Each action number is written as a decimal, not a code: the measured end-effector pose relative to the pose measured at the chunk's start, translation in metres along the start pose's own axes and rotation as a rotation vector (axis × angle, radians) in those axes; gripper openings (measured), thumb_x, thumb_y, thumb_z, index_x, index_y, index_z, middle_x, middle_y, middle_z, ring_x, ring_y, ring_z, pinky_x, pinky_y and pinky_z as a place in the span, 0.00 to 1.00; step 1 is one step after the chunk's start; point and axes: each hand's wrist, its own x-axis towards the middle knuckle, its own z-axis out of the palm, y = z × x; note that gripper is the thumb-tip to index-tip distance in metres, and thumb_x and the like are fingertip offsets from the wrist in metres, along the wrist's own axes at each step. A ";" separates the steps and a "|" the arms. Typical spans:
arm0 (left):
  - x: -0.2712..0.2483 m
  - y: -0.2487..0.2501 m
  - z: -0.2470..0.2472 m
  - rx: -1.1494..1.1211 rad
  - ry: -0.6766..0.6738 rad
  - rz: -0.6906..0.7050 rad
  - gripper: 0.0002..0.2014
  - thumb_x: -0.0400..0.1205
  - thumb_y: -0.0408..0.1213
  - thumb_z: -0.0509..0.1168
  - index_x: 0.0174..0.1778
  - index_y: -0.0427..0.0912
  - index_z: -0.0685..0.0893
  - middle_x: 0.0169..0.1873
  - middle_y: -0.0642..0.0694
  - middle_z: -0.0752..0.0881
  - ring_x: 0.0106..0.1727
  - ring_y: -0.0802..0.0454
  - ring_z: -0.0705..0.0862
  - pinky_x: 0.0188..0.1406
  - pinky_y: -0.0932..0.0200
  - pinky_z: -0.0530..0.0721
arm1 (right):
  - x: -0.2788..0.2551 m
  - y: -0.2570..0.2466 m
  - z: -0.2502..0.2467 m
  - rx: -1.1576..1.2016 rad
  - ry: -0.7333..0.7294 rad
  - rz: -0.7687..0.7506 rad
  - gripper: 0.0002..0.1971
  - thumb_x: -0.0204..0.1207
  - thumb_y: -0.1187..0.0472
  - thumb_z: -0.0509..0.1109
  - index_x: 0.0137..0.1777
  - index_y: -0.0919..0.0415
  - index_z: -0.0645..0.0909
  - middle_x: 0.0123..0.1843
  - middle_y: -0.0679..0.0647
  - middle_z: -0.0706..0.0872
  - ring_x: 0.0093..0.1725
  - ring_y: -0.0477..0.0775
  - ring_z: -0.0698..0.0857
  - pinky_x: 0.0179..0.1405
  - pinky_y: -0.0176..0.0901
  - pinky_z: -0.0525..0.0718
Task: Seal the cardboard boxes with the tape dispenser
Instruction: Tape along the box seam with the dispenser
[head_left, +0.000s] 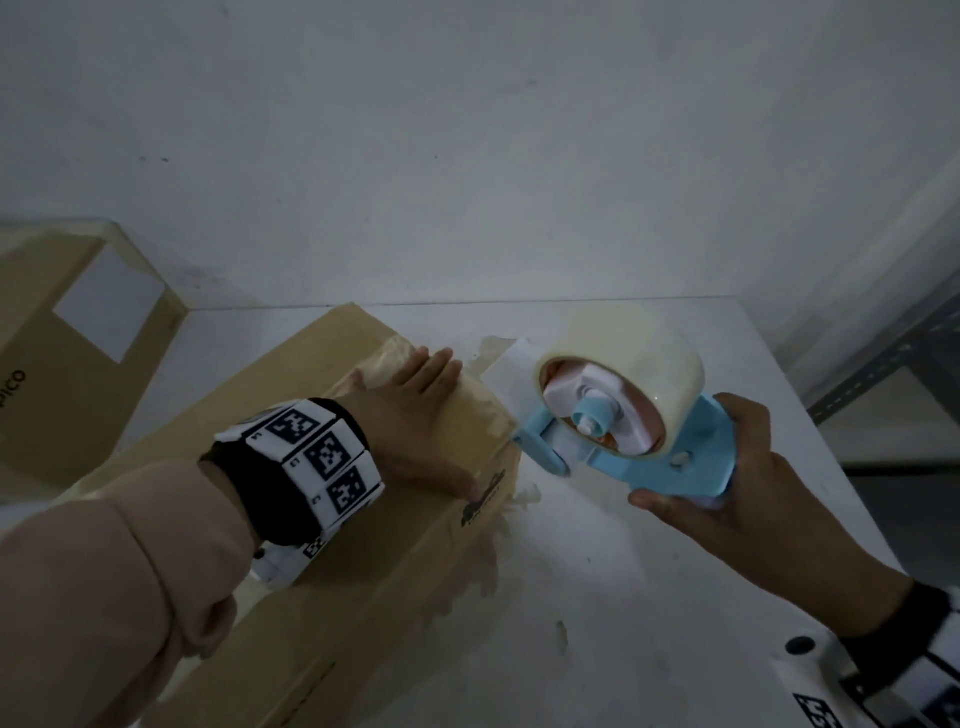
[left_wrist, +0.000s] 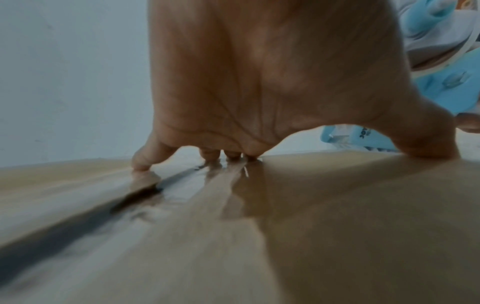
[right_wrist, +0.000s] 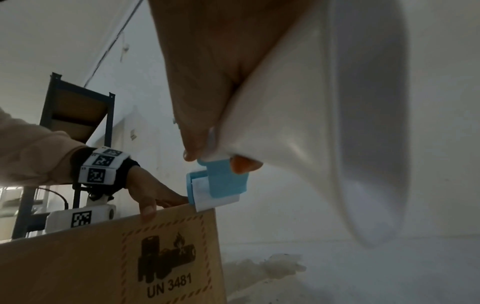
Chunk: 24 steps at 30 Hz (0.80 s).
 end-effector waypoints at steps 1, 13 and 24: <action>0.000 0.000 0.000 0.002 -0.001 0.000 0.65 0.60 0.77 0.61 0.78 0.49 0.28 0.78 0.57 0.27 0.80 0.57 0.29 0.76 0.27 0.42 | 0.000 0.000 -0.001 -0.007 -0.008 0.000 0.36 0.47 0.18 0.63 0.51 0.29 0.54 0.41 0.39 0.80 0.49 0.28 0.82 0.34 0.21 0.82; 0.005 -0.002 -0.001 0.019 -0.021 0.014 0.65 0.60 0.77 0.60 0.78 0.48 0.28 0.77 0.57 0.25 0.79 0.56 0.27 0.75 0.27 0.44 | 0.003 -0.005 0.000 -0.249 -0.045 -0.142 0.34 0.55 0.34 0.65 0.58 0.44 0.58 0.31 0.44 0.82 0.24 0.43 0.82 0.23 0.21 0.73; 0.003 0.000 -0.002 0.018 0.011 0.007 0.65 0.61 0.76 0.62 0.79 0.46 0.30 0.79 0.54 0.28 0.80 0.54 0.29 0.77 0.28 0.45 | -0.040 0.064 0.015 -0.198 0.226 0.110 0.51 0.61 0.29 0.69 0.75 0.33 0.37 0.50 0.61 0.86 0.40 0.57 0.88 0.35 0.51 0.88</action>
